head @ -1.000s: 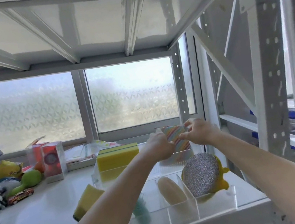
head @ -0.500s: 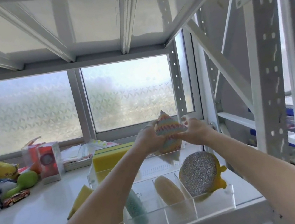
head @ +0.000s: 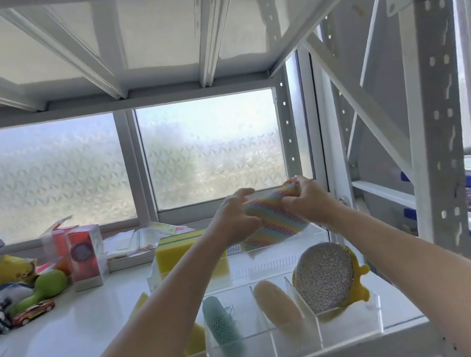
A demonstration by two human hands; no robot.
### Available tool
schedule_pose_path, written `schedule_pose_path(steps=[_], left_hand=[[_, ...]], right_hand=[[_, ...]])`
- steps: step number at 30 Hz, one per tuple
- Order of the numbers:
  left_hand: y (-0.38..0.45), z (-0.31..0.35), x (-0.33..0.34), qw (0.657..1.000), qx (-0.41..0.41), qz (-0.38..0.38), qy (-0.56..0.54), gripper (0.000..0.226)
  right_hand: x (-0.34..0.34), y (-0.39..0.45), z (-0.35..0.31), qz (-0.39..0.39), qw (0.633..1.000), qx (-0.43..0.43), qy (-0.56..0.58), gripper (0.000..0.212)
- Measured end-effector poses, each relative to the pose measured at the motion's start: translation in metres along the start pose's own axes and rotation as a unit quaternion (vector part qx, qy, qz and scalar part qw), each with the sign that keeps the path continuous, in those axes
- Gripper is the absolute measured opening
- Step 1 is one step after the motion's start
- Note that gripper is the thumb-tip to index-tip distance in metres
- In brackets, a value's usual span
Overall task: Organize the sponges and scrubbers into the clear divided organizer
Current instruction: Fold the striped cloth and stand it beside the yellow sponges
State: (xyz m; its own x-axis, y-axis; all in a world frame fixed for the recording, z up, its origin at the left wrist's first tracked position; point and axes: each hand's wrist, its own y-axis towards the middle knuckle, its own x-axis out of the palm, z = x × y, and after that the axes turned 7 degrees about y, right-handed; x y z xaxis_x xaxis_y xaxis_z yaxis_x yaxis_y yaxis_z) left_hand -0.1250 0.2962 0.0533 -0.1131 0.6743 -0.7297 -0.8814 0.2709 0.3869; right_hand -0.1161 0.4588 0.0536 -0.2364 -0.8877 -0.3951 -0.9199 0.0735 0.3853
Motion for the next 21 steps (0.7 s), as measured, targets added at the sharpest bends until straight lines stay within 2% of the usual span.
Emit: schedule_pose_path(steps=[3,5,10,15,21], left_hand=[[0.001,-0.002,-0.003,0.999,-0.026,0.024,-0.002,0.068],[0.0,-0.002,-0.003,0.999,-0.032,0.018,0.018,0.064],[-0.003,0.001,0.001,0.996,-0.026,-0.015,0.083,0.048],[-0.003,0.0,0.004,0.987,-0.038,-0.032,0.154,0.041],[-0.006,0.004,0.011,0.965,-0.029,-0.066,0.251,0.049]], right_hand=[[0.002,0.0,0.002,-0.005,0.997,0.048,0.061,0.036],[0.003,-0.002,0.005,-0.023,0.995,0.071,0.063,0.036],[0.004,-0.003,0.009,-0.029,0.995,0.071,0.056,0.046],[0.008,0.0,0.011,-0.034,0.997,0.054,-0.037,0.048],[0.007,-0.002,0.012,-0.042,0.989,0.047,-0.134,0.039]])
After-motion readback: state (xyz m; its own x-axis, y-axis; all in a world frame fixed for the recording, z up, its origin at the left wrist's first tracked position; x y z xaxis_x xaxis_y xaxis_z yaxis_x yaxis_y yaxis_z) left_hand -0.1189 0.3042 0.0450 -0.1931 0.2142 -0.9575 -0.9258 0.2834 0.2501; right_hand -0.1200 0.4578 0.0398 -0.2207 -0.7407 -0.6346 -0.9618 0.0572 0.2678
